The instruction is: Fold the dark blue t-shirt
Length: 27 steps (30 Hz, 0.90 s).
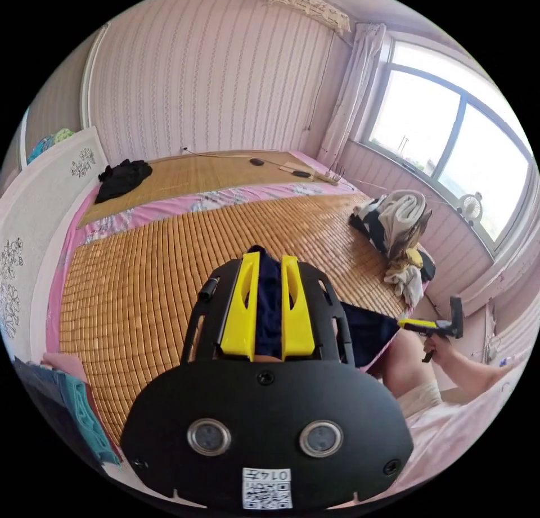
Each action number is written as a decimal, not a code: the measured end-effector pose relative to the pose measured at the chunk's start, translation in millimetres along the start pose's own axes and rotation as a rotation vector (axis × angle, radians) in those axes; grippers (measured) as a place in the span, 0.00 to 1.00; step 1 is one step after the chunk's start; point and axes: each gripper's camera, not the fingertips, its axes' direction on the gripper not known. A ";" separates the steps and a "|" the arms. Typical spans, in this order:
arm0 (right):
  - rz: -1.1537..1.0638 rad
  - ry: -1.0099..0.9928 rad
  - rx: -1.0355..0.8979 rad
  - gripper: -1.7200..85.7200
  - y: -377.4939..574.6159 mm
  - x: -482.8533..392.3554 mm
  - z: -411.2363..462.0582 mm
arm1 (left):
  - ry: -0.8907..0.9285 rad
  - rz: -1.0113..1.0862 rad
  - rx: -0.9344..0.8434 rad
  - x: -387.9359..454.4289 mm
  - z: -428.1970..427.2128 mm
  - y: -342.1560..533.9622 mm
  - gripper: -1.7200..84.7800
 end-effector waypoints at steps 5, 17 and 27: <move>-0.023 -0.006 -0.041 0.03 5.5 6.2 8.5 | 0.044 -0.298 -0.243 -16.2 78.3 81.1 0.12; -0.224 -0.151 -0.084 0.02 13.1 11.0 -25.4 | 0.081 -0.252 -0.233 -26.7 65.7 57.1 0.05; -0.064 -0.098 0.090 0.02 -10.9 47.8 -29.0 | 0.019 -0.279 0.126 -76.0 -8.1 -49.8 0.07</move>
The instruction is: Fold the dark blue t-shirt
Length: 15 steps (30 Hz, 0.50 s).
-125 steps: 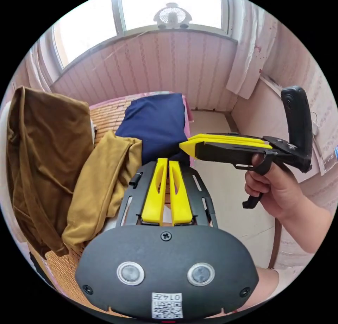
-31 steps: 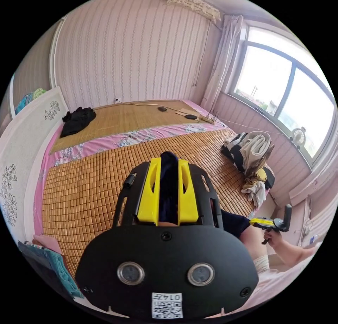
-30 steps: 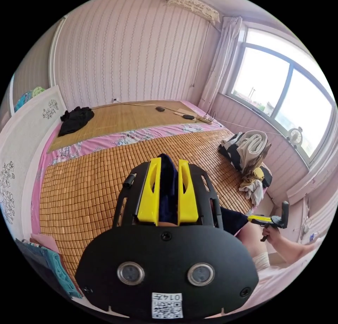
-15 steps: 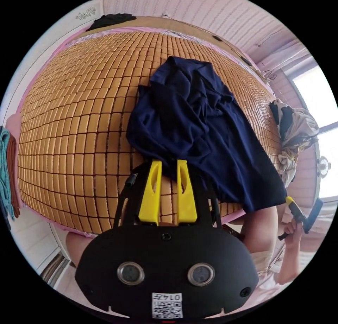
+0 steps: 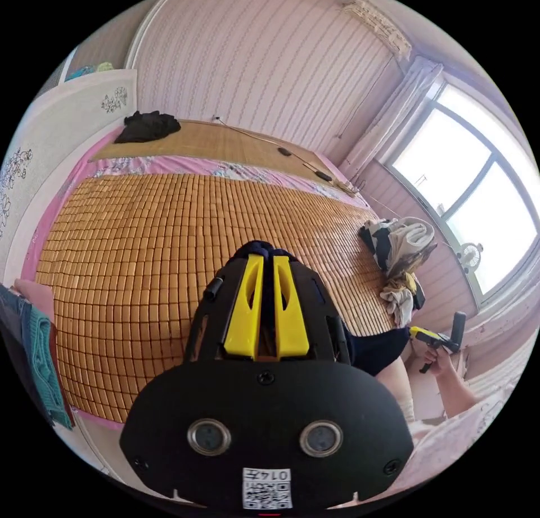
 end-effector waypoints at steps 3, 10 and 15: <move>0.065 0.037 -0.006 0.02 -5.3 13.3 10.8 | 0.001 -0.072 -0.122 -9.1 23.4 5.1 0.11; 0.047 0.061 -0.117 0.02 19.3 22.6 33.2 | 0.180 0.037 -0.342 16.5 36.0 116.9 0.13; 0.048 0.020 -0.150 0.02 28.4 24.0 44.2 | 0.094 0.229 -0.609 52.9 82.2 168.6 0.15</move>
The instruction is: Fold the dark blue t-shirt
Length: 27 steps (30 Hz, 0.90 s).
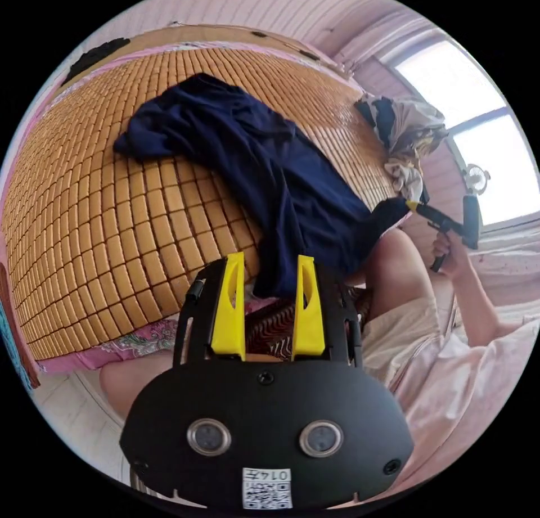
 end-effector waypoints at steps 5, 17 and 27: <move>-0.066 -0.019 0.050 0.03 -10.8 -6.5 -16.3 | 0.121 0.035 0.041 -3.9 -10.6 -9.0 0.03; 0.173 0.242 0.012 0.02 -27.6 57.1 4.3 | 0.127 -0.191 0.380 -37.9 -89.4 -63.8 0.09; 0.235 0.120 0.039 0.02 0.9 87.7 -3.8 | 0.017 -0.039 0.263 11.1 -55.5 -81.0 0.10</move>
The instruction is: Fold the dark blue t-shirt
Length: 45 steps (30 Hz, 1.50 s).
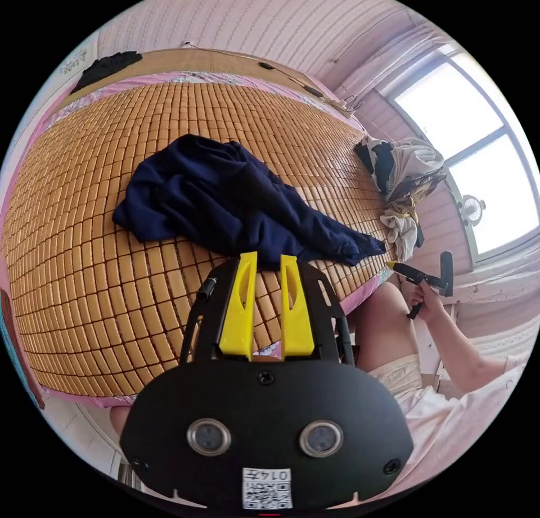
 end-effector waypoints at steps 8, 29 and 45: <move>-0.061 0.008 0.068 0.13 -9.8 -7.2 -3.4 | -0.116 0.015 0.020 17.2 18.8 -61.9 0.15; -0.118 0.060 0.092 0.02 17.8 14.9 -74.4 | -0.021 0.070 -0.007 14.6 -32.1 16.6 0.03; -0.078 0.063 0.077 0.02 62.3 23.1 -113.5 | 0.089 -0.050 -0.255 61.0 60.5 -82.0 0.01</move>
